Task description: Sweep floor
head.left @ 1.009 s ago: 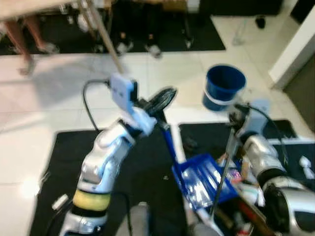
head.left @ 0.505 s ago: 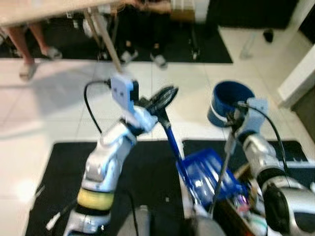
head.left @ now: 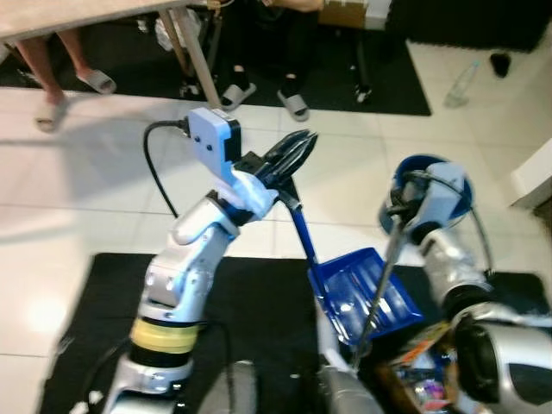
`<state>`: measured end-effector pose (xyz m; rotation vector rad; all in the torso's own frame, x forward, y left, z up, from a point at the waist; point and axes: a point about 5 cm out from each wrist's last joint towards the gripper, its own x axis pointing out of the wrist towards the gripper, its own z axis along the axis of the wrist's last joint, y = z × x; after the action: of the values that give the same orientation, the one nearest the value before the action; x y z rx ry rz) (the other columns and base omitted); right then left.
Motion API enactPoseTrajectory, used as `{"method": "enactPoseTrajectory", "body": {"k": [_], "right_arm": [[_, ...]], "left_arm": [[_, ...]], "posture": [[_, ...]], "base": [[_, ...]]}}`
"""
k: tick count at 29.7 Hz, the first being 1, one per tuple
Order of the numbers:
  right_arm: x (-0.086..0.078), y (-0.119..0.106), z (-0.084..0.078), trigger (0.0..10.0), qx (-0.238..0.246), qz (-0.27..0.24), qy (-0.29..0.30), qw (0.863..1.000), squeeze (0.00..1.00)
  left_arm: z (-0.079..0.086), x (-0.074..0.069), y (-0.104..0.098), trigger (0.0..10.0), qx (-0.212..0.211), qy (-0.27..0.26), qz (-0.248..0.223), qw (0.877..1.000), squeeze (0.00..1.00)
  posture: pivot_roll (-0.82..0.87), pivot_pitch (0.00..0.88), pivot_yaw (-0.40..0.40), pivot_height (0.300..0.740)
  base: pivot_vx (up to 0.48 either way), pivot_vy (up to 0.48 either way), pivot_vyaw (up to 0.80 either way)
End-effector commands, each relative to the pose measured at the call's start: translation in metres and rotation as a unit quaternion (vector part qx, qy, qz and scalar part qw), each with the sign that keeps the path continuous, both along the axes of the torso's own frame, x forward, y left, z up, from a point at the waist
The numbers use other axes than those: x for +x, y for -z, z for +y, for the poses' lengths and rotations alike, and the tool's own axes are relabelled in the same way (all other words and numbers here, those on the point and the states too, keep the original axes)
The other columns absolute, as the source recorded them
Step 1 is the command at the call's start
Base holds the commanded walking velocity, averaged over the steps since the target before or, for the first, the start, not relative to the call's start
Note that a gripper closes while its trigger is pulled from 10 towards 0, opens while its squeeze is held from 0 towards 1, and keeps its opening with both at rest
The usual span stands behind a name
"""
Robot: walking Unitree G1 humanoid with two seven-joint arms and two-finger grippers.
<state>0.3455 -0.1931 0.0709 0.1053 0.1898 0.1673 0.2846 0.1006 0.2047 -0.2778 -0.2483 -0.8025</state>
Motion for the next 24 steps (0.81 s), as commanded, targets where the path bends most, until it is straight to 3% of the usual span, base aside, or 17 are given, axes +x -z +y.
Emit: {"method": "enactPoseTrajectory", "body": {"k": [1,19,24], "right_arm": [[-0.005,0.007,-0.007,10.0,0.011,0.02,0.013,1.0,0.0],[-0.005,0.009,-0.012,10.0,0.005,0.039,0.032,0.999,0.0],[-0.006,0.011,-0.027,10.0,-0.056,0.07,0.056,0.994,0.0]], "left_arm": [[-0.009,-0.004,-0.003,10.0,-0.017,0.028,0.0,0.999,0.0],[-0.008,-0.004,-0.011,10.0,-0.021,0.024,-0.007,0.999,0.0],[-0.006,-0.003,-0.013,10.0,-0.02,0.026,-0.009,0.999,0.0]], "posture": [[0.2,0.016,-0.066,0.74],[0.2,0.027,-0.064,0.74],[0.21,0.026,-0.059,0.74]], "base": [[0.0,0.0,-0.8],[0.0,0.0,-0.8],[0.0,0.0,-0.8]]}}
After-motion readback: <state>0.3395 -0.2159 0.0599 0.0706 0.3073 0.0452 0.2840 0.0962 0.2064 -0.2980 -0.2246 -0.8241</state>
